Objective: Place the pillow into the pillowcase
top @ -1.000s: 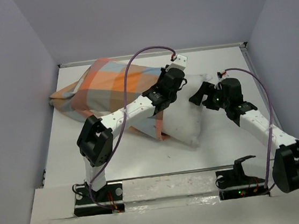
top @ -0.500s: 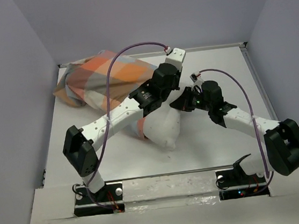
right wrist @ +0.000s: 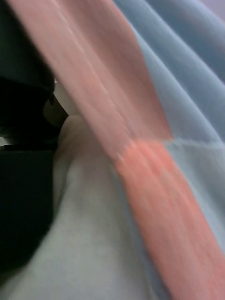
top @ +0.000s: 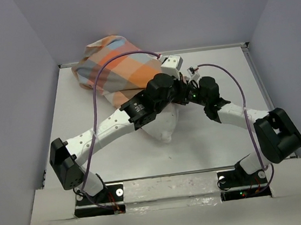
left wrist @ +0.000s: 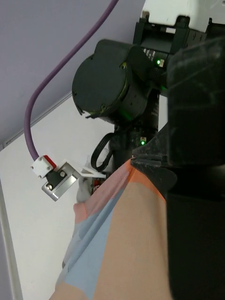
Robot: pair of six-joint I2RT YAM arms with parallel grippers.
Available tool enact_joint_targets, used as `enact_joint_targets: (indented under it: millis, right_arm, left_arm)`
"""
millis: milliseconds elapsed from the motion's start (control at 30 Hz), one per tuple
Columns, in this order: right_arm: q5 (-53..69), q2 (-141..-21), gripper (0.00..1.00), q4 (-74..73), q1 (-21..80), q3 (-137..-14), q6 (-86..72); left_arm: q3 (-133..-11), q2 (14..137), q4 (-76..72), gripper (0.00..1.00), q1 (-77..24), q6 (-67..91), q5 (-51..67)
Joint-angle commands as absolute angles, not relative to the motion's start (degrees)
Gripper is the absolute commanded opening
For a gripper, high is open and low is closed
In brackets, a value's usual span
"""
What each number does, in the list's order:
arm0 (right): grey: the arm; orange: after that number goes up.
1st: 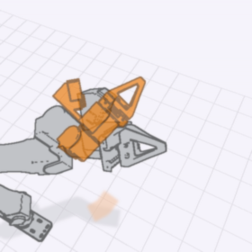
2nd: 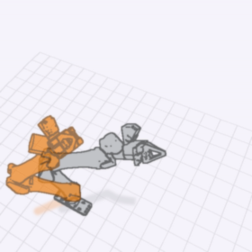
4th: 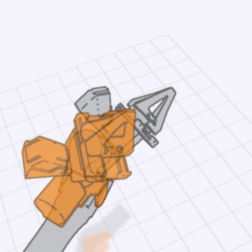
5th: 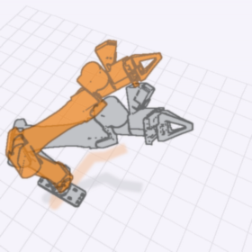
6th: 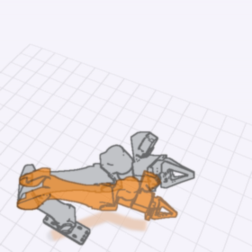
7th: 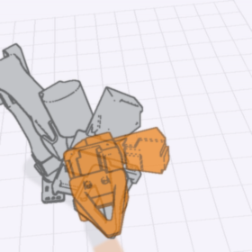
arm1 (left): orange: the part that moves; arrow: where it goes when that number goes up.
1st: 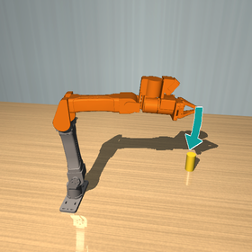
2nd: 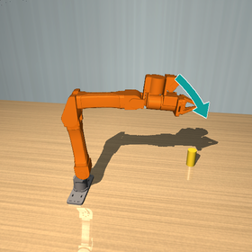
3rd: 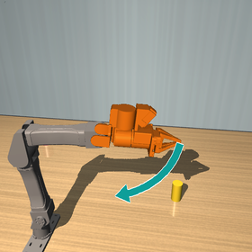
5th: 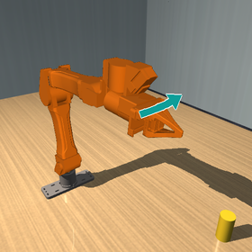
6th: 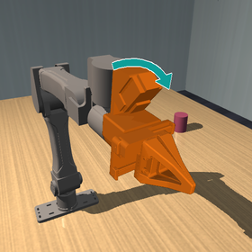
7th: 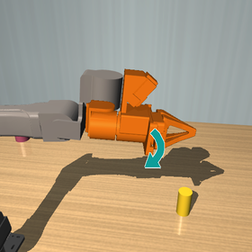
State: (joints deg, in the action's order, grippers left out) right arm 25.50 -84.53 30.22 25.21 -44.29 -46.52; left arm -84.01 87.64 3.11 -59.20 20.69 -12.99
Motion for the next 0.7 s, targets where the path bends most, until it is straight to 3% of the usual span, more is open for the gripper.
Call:
enact_joint_targets:
  millis: [0,233,300,400,433,567,667]
  right_arm:
    - [16.71,-88.76,0.0,42.7,25.75,-47.99,-52.38]
    - [15.12,-90.27,0.0,45.52,25.75,-46.77,-54.32]
    - [14.77,-86.59,0.0,44.57,25.75,-45.53,-54.32]
    - [12.14,-81.23,0.0,38.01,25.23,-43.07,-51.78]
    - [11.26,-78.34,0.0,36.4,25.22,-42.89,-50.9]
    - [12.47,-74.89,0.0,33.23,21.45,-40.79,-50.19]
    - [14.76,-74.01,0.0,32.7,18.46,-39.47,-50.97]
  left_arm:
    - [-88.49,85.68,-6.68,0.0,-66.17,28.22,-0.26]
    - [-97.82,91.84,-5.45,0.0,-70.14,28.04,2.91]
    - [-98.96,92.28,-0.11,0.29,-70.05,23.31,-6.34]
    - [-89.94,86.95,2.98,0.83,-70.4,19.26,-20.4]
    - [-86.26,82.05,3.34,0.88,-70.4,19.94,-24.05]
    - [-62.74,66.74,1.93,0.89,-70.66,25.47,-37.16]
    - [-50.07,56.36,0.44,0.81,-70.66,29.95,-40.24]
